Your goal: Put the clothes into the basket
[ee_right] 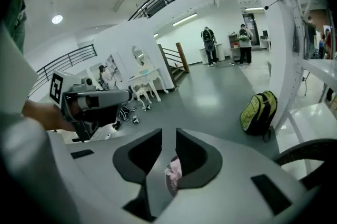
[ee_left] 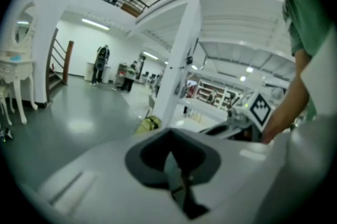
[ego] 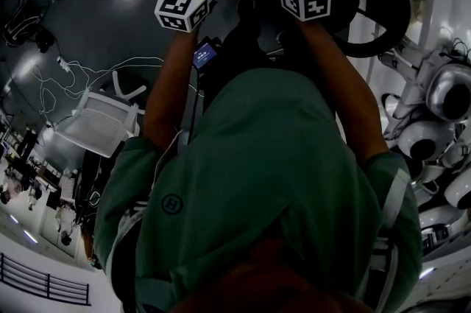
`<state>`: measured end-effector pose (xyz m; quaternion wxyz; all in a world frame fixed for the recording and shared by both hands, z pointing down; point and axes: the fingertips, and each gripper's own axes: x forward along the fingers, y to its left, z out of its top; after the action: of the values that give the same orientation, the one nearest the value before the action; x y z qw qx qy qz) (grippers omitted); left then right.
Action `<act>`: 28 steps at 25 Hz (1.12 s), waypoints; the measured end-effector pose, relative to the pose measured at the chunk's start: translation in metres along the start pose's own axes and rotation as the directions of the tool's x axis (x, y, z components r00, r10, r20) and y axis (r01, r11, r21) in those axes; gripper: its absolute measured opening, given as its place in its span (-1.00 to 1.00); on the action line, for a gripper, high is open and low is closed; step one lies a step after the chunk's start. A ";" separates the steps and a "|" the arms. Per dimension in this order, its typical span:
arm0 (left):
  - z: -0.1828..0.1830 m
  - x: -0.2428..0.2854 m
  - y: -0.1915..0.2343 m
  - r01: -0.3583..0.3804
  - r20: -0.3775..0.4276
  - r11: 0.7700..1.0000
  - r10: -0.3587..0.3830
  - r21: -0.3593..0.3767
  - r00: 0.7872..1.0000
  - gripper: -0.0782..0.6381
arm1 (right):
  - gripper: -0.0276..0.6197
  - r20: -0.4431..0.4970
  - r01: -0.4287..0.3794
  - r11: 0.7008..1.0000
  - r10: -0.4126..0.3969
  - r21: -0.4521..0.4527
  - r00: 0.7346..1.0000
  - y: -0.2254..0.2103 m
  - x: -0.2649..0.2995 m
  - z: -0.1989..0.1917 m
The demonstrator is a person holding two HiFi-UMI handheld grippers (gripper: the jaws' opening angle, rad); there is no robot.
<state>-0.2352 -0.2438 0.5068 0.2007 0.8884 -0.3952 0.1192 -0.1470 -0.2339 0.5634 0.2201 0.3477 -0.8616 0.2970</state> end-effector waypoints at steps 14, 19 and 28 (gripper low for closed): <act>0.032 -0.003 -0.010 0.054 0.045 0.997 -0.056 0.051 0.997 -0.77 | -0.90 0.097 0.057 0.996 -0.063 0.062 0.993 -0.004 -0.034 0.026; 0.058 -0.005 -0.028 0.125 0.071 0.986 -0.133 0.107 0.989 -0.77 | -0.90 0.167 0.062 0.993 -0.078 0.103 0.983 -0.002 -0.070 0.053; 0.060 -0.005 -0.078 0.270 0.000 0.944 -0.275 0.192 0.962 -0.77 | -0.90 0.244 0.196 0.967 -0.232 0.163 0.942 -0.007 -0.166 0.044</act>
<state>-0.1766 -0.2206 0.4308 0.1241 0.9511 -0.2581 0.1158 -0.0396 -0.1898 0.4363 0.1115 0.4898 -0.8178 0.2808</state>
